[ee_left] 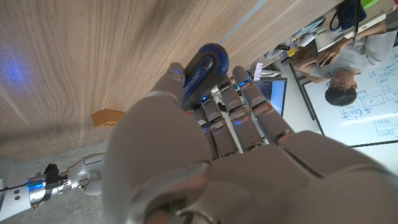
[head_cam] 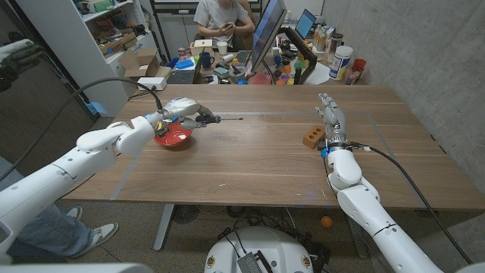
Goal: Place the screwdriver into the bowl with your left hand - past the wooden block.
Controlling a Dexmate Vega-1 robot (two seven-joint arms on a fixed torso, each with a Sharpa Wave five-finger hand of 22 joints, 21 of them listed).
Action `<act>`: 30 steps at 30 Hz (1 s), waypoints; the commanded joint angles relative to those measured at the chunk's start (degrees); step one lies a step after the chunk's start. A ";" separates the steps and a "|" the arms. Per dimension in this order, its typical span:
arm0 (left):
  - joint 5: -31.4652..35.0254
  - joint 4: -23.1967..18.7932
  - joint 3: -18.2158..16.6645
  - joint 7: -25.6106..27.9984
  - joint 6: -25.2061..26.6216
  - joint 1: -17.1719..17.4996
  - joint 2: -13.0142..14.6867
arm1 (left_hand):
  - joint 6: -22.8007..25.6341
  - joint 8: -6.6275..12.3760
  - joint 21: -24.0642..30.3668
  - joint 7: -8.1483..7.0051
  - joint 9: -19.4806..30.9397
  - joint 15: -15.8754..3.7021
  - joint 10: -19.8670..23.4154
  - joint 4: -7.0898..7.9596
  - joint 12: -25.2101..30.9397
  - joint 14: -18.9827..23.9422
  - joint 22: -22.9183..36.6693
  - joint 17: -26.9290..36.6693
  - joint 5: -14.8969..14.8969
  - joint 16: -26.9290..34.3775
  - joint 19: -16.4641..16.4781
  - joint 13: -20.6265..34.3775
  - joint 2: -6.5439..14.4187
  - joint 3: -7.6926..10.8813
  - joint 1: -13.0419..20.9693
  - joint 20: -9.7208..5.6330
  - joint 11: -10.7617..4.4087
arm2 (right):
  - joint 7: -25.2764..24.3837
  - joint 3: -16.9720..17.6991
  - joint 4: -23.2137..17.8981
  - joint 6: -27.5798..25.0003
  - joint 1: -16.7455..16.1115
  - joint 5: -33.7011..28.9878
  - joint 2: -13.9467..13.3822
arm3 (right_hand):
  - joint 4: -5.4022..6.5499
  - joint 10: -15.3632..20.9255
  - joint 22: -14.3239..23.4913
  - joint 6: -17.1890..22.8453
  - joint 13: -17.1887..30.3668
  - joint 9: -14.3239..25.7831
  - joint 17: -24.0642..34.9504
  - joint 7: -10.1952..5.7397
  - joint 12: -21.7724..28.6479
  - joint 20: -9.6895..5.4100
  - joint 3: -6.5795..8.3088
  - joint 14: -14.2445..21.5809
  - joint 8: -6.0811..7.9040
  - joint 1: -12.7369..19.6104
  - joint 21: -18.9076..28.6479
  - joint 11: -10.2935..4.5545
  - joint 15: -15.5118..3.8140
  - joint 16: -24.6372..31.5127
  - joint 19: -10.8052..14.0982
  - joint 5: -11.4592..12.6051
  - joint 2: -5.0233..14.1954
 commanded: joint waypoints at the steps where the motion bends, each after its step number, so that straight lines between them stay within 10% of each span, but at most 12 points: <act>1: -2.50 -0.10 -1.93 0.76 1.50 2.94 1.94 | 0.04 0.02 -0.36 0.27 0.20 -1.12 -0.07 0.04 -0.04 -0.18 0.33 0.19 0.35 0.02 0.13 0.19 1.23 -0.30 0.67 0.19 0.06 | -0.27 -1.02 1.28 0.74 0.44 -0.15 0.80 | -0.12 0.38 0.09 0.39 0.25 0.19 0.00 -0.07 -0.25 0.01 -0.16 0.44 -0.04 0.09 -0.03 -0.24 0.26 -0.12 0.38 0.37 0.10; 30: -8.80 1.82 -5.85 3.05 6.92 8.14 4.72 | -0.15 -0.52 -0.33 0.64 0.24 -0.89 -0.44 0.24 -0.39 -0.09 0.39 0.25 0.45 -0.01 0.20 0.53 1.79 -0.68 0.52 0.55 0.49 | -0.63 -2.58 2.60 0.61 1.38 -0.35 1.44 | -0.11 0.44 0.09 0.37 0.25 0.19 0.03 -0.08 -0.27 -0.01 -0.24 0.51 -0.06 0.08 -0.04 -0.25 0.22 -0.13 0.45 0.36 0.22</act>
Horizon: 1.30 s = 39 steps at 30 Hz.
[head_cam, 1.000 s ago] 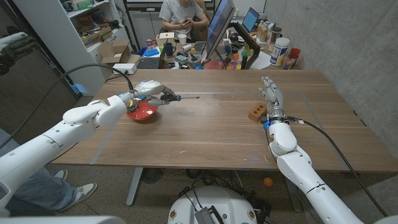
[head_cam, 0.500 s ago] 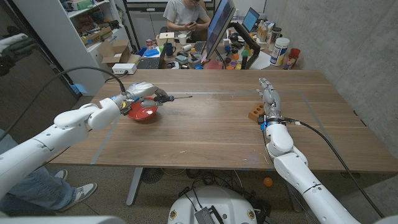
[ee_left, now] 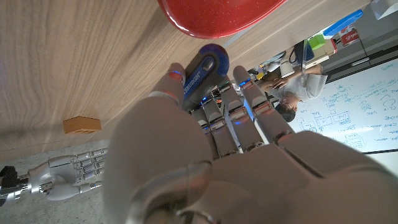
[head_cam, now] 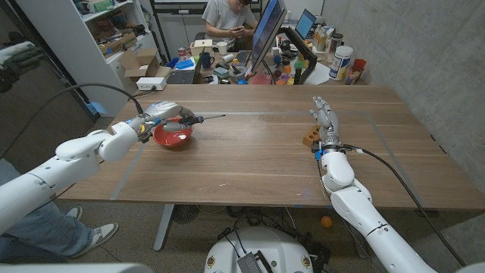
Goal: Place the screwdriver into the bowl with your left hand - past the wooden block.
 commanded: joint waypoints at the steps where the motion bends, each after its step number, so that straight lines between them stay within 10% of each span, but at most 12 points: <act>1: -2.65 1.78 -1.04 1.07 2.20 1.37 0.66 | 0.28 -0.33 -0.10 0.30 0.21 -1.13 0.05 0.12 -0.17 0.15 0.10 0.22 0.24 0.05 0.06 0.17 1.19 0.05 0.70 0.23 0.02 | -0.19 -0.56 0.38 -0.38 0.41 -0.10 0.16 | -0.11 0.44 0.09 0.38 0.25 0.18 0.03 -0.11 -0.27 -0.04 -0.25 0.51 -0.06 0.07 -0.04 -0.23 0.24 -0.13 0.45 0.36 0.22; 39: -9.31 3.68 -1.76 1.17 7.29 4.07 2.03 | 0.04 -1.06 -0.19 0.38 0.26 -1.06 -0.16 0.04 -0.53 -0.37 0.14 0.19 0.34 -0.37 -0.16 0.55 1.48 -0.40 0.68 0.66 0.07 | -0.78 -1.26 1.39 -0.30 0.26 0.13 0.88 | -0.17 0.48 0.09 0.38 0.25 0.18 0.03 -0.14 -0.30 -0.03 -0.36 0.50 -0.07 0.12 -0.07 -0.22 0.18 -0.19 0.48 0.37 0.24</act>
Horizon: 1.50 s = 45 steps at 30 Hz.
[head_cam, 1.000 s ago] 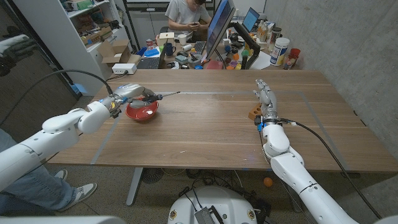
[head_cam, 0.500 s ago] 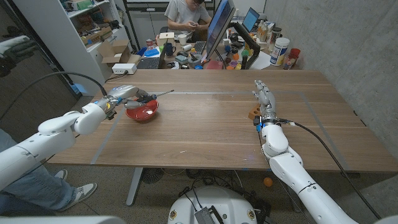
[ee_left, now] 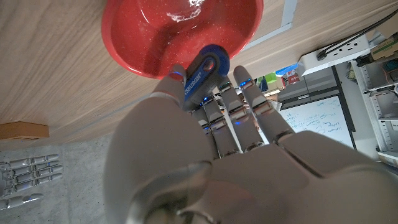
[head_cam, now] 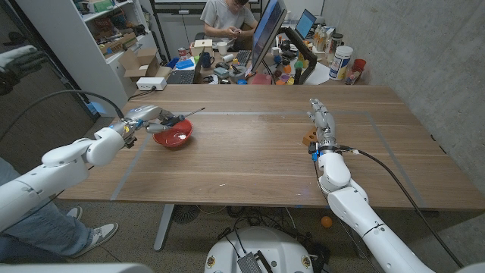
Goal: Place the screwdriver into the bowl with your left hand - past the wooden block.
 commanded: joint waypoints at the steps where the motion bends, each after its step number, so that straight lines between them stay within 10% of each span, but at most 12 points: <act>1: -2.00 0.35 0.09 -0.02 1.48 0.81 0.41 | 0.30 -0.14 -0.18 -0.07 0.26 -1.13 0.15 0.10 -0.09 -0.06 0.16 0.17 0.47 -0.17 0.29 0.14 1.11 -0.32 0.61 0.24 -0.28 | -0.13 -0.42 0.77 0.26 -0.04 0.12 0.48 | 0.07 0.46 0.09 0.37 0.25 0.18 0.03 -0.12 -0.31 -0.02 -0.12 0.51 -0.07 0.12 -0.07 -0.22 0.22 -0.18 0.49 0.37 0.24; 45: -4.90 1.95 3.33 -5.26 1.56 -1.41 -0.46 | -0.65 -1.50 -0.92 0.02 0.32 -0.11 -0.57 1.52 -0.89 -0.32 0.33 -0.10 0.53 -1.21 -1.91 0.57 3.38 -0.32 -1.60 2.49 0.26 | -0.96 0.43 -1.34 0.37 -4.04 0.82 -0.15 | 0.01 0.47 0.09 0.34 0.26 0.19 0.03 -0.14 -0.34 0.03 -0.29 0.55 -0.09 0.13 -0.09 -0.21 0.30 -0.22 0.53 0.39 0.18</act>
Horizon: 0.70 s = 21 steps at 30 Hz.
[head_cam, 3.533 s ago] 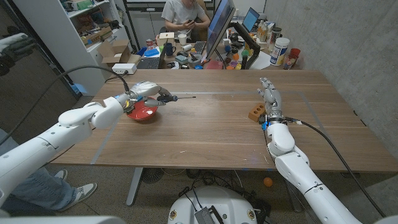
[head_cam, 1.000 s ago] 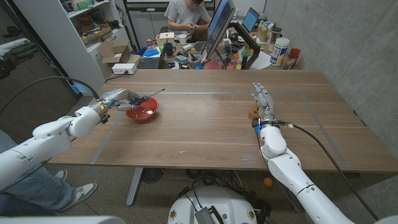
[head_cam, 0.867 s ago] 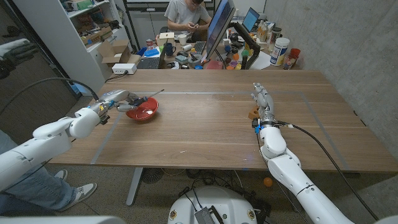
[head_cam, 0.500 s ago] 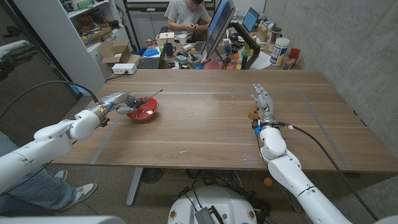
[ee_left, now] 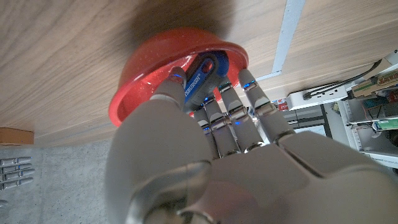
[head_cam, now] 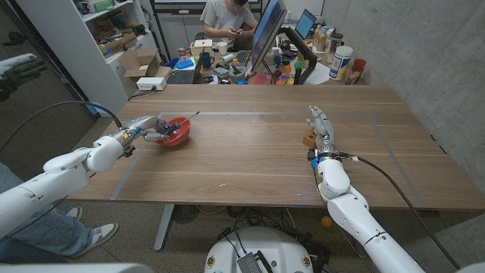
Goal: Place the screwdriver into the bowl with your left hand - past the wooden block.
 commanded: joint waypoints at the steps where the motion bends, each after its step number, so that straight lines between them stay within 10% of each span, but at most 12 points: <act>1: -0.93 -0.50 0.92 -4.45 -0.87 -1.63 0.24 | -0.51 -0.49 -0.38 0.15 0.01 0.62 -0.50 1.47 -0.34 -0.96 0.29 0.16 0.13 -0.55 -0.88 0.14 1.34 -0.03 -1.15 0.93 0.01 | 0.10 0.74 -0.13 1.07 -1.41 0.68 -0.14 | 0.01 0.46 0.09 0.35 0.26 0.18 0.03 -0.13 -0.01 0.03 -0.30 0.23 -0.09 0.12 -0.09 -0.16 -0.05 -0.22 0.53 0.39 0.18; 9: -3.16 -0.89 1.30 -10.07 -1.47 -3.48 0.61 | -6.96 -3.66 -2.34 2.41 -0.11 5.72 -7.56 5.02 -3.47 -8.61 0.66 0.37 -0.03 -3.66 -5.88 0.37 -0.49 -4.02 -11.43 6.42 3.62 | 0.80 1.17 0.20 1.82 -1.64 1.29 -0.31 | 0.02 0.45 0.09 0.36 0.26 0.18 0.04 -0.30 -0.02 0.08 -0.34 0.27 -0.08 0.10 -0.09 -0.17 -0.03 -0.20 0.54 0.39 0.18; 21: -4.45 -3.57 0.64 -13.53 1.61 -4.04 1.20 | -8.38 -3.81 -2.69 3.39 -0.13 7.35 -9.39 5.98 -3.92 -10.20 0.72 0.52 -0.08 -3.74 -6.53 0.48 -0.44 -4.74 -14.17 7.47 4.93 | 1.50 1.79 0.01 2.21 -1.24 1.55 -0.72 | 0.04 0.50 0.09 0.43 0.26 0.19 0.06 -0.61 0.00 0.21 -0.39 0.40 -0.06 0.06 -0.08 -0.19 0.04 -0.15 0.57 0.39 0.20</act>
